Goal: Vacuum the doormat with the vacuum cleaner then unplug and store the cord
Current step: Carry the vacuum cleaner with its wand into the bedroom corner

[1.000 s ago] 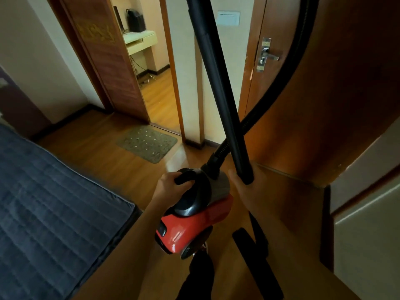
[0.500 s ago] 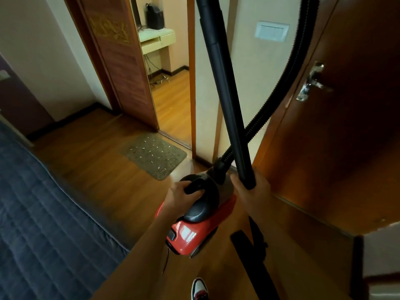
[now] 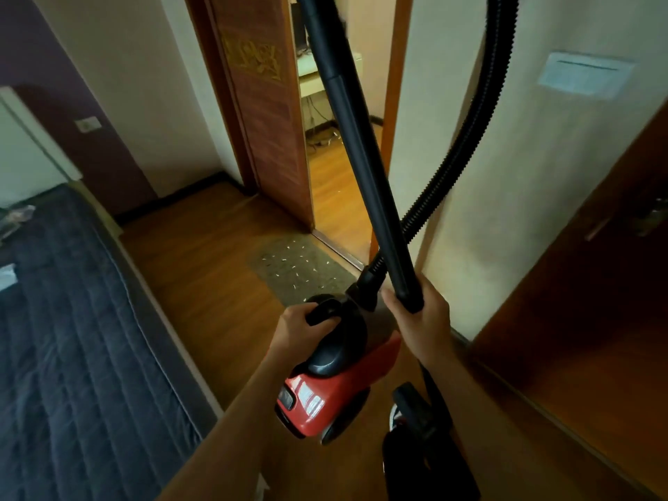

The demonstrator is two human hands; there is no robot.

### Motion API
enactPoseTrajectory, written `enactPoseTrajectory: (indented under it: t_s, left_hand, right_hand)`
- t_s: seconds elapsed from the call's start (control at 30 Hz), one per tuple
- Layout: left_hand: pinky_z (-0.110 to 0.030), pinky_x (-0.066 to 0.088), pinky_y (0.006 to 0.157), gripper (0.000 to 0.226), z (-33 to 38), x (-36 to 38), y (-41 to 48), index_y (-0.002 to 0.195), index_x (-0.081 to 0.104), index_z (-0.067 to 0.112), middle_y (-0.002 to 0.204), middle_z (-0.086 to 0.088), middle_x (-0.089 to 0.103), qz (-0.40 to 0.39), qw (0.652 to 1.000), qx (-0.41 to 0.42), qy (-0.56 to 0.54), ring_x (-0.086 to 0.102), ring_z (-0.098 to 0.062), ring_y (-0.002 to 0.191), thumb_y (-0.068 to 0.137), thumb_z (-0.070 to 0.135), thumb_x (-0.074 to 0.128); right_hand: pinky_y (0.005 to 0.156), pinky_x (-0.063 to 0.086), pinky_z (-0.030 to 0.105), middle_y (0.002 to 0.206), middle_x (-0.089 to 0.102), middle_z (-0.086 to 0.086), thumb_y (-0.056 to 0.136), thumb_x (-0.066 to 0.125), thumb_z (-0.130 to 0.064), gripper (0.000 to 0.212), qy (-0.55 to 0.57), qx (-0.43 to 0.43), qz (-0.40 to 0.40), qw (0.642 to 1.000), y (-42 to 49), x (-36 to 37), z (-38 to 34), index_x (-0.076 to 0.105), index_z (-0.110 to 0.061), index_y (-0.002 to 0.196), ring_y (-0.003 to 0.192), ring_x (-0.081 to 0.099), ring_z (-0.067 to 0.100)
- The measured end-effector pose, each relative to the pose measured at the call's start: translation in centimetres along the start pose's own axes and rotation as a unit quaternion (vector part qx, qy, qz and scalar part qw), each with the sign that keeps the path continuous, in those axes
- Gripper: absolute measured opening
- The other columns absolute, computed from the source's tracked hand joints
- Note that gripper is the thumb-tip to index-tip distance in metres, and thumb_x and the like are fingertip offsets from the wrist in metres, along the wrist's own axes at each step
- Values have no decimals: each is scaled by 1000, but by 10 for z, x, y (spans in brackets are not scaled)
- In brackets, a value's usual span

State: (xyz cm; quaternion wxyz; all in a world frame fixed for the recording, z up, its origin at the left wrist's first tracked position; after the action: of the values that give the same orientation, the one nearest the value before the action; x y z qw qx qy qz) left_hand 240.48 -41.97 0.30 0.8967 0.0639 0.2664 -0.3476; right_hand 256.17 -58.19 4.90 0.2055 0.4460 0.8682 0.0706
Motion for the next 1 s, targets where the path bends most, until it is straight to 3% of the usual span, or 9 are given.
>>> enactPoseTrajectory:
  t_s: [0.13,0.3,0.4,0.53,0.63,0.73,0.87,1.0]
  left_hand:
    - [-17,43,44,11,-2,-10,54,81,74,13,61,7,65,40,999,-23,-1,56,2,45,82,23,77]
    - [-15,38,41,15,3,-24,123,74,69,13,56,9,60,89,994,-62,11,53,1,42,83,22,76]
    - [-16,39,43,19,7,-37,157,68,65,19,56,10,59,141,986,-89,17,54,0,46,83,20,76]
    - [-27,52,52,11,6,-54,189,78,69,15,70,-1,68,183,974,-133,10,66,-11,61,85,20,74]
    - [-15,49,51,13,6,-68,202,75,67,26,70,7,67,222,965,-140,-1,65,1,62,84,21,75]
    - [-11,43,50,22,-1,-83,216,68,62,32,63,14,63,261,953,-153,9,61,4,59,83,25,77]
    - [-17,40,48,24,-23,-107,231,64,62,18,55,10,57,317,932,-178,-1,54,-2,50,82,27,77]
    - [-21,45,53,17,-46,-136,249,79,71,14,67,6,65,341,916,-209,-14,62,-9,61,82,30,76]
  right_hand:
    - [62,40,7,72,59,-25,91,76,-23,22,21,-9,-52,998,70,33,21,58,-35,85,71,59,-1]
    - [62,41,10,74,60,-20,89,71,-36,13,34,-58,-95,993,178,68,36,59,-31,88,70,59,4]
    - [64,42,13,75,58,-16,90,72,-41,19,41,-68,-138,987,236,92,45,63,-27,98,74,60,0]
    - [61,40,7,78,58,-11,85,65,-49,27,66,-94,-181,977,293,124,43,61,-27,98,74,58,-1]
    - [59,39,10,75,55,-9,86,67,-43,13,67,-105,-224,967,320,153,40,55,-38,89,69,56,4]
    - [55,39,14,70,55,-9,87,68,-39,18,75,-114,-254,957,340,178,38,51,-45,86,65,57,6]
    - [53,38,16,64,53,-7,86,70,-35,20,78,-116,-290,947,358,216,44,51,-39,80,59,55,8]
    - [49,36,14,61,52,-8,90,73,-22,28,93,-111,-336,931,372,261,47,52,-34,78,50,49,9]
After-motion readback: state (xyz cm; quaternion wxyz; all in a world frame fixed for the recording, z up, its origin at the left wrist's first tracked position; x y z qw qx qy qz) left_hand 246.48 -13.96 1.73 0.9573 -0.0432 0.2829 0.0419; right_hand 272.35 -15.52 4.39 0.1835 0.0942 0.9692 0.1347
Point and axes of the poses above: each hand's wrist, its own y-axis towards the middle knuckle, its own x-axis out of the palm, z = x × y, the point moved 7 cm from there along y, towards the middle knuckle
